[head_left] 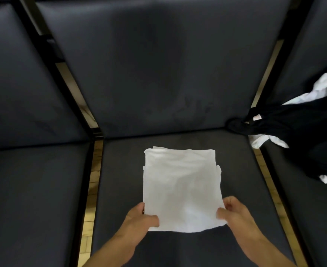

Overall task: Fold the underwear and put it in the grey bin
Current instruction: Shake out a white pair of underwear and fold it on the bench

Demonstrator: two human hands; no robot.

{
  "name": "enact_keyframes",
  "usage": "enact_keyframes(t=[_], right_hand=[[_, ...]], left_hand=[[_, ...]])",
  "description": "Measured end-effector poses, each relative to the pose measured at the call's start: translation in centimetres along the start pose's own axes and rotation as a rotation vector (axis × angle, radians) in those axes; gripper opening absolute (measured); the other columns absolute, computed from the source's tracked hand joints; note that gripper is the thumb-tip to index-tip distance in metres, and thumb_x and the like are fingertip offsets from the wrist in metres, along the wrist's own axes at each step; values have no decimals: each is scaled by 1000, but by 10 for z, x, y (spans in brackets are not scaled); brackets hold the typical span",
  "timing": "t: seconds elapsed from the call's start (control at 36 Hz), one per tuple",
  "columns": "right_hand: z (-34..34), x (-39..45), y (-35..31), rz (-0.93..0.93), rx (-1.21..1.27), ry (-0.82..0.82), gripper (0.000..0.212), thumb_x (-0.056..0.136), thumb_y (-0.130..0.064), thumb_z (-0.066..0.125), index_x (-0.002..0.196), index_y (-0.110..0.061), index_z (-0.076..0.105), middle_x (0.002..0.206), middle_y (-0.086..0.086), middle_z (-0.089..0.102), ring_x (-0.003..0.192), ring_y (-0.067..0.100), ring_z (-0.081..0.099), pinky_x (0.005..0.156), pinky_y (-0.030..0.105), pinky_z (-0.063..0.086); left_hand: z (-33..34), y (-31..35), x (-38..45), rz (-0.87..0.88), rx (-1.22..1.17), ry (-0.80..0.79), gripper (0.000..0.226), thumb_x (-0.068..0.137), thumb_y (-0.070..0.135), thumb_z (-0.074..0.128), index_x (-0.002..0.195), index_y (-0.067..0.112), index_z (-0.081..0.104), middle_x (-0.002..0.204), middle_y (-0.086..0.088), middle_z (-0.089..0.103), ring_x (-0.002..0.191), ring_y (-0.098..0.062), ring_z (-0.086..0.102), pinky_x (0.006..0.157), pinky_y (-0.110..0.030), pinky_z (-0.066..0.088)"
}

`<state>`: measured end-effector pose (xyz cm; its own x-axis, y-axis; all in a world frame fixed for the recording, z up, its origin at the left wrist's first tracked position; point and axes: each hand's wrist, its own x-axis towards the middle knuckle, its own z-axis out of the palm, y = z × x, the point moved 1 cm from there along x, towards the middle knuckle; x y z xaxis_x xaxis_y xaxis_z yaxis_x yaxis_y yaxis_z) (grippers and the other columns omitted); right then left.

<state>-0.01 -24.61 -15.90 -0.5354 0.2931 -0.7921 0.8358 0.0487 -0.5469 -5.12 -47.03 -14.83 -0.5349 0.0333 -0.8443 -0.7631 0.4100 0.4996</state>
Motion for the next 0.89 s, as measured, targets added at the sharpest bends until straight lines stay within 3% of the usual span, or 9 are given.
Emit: enact_keyframes(t=[0.11,0.28,0.42,0.53,0.64,0.75,0.89], right_hand=[[4,0,-10,-12,83,15,20,89,-25,64,103,-14,55,99,1,64,87,16,60,63,24,44],[0,-10,-22,-118,67,45,15,93,-23,56,90,-11,63,90,5,68,87,21,63,70,31,49],[-19,-33,-62,-235,171,38,18,91,-21,60,84,-5,64,85,13,69,83,29,65,79,46,53],[-38,-57,-113,-323,218,-32,22,90,-25,61,91,-4,68,95,15,71,96,34,66,92,51,50],[-58,-81,-169,-405,257,-114,21,90,-24,60,102,-9,68,95,8,74,91,25,70,89,45,53],[-77,-98,-217,-496,213,-126,26,85,-10,65,111,-12,64,99,4,73,92,22,70,85,45,55],[-95,-109,-254,-569,242,-94,35,83,0,63,112,-19,62,98,1,73,87,19,71,69,36,56]], left_hand=[[4,2,-1,2,-101,35,7,83,27,71,86,26,64,94,9,69,81,-4,61,61,-16,41],[1,10,-5,73,-176,65,9,85,17,68,85,26,68,75,13,73,81,-9,66,64,-20,47],[-21,53,-32,201,-237,15,24,76,18,74,100,17,71,95,-2,74,94,-21,69,88,-35,51],[-41,102,-57,327,-263,0,20,84,16,67,103,10,70,96,-6,74,93,-22,70,86,-35,52],[-58,155,-88,428,-269,-38,23,87,19,63,106,7,68,100,-11,73,92,-24,70,84,-37,53],[-69,203,-111,495,-281,-21,24,87,22,64,106,8,68,100,-9,73,93,-23,70,92,-41,50],[-72,243,-130,578,-291,-37,24,88,20,62,110,11,67,102,-5,73,98,-20,68,89,-36,49]])
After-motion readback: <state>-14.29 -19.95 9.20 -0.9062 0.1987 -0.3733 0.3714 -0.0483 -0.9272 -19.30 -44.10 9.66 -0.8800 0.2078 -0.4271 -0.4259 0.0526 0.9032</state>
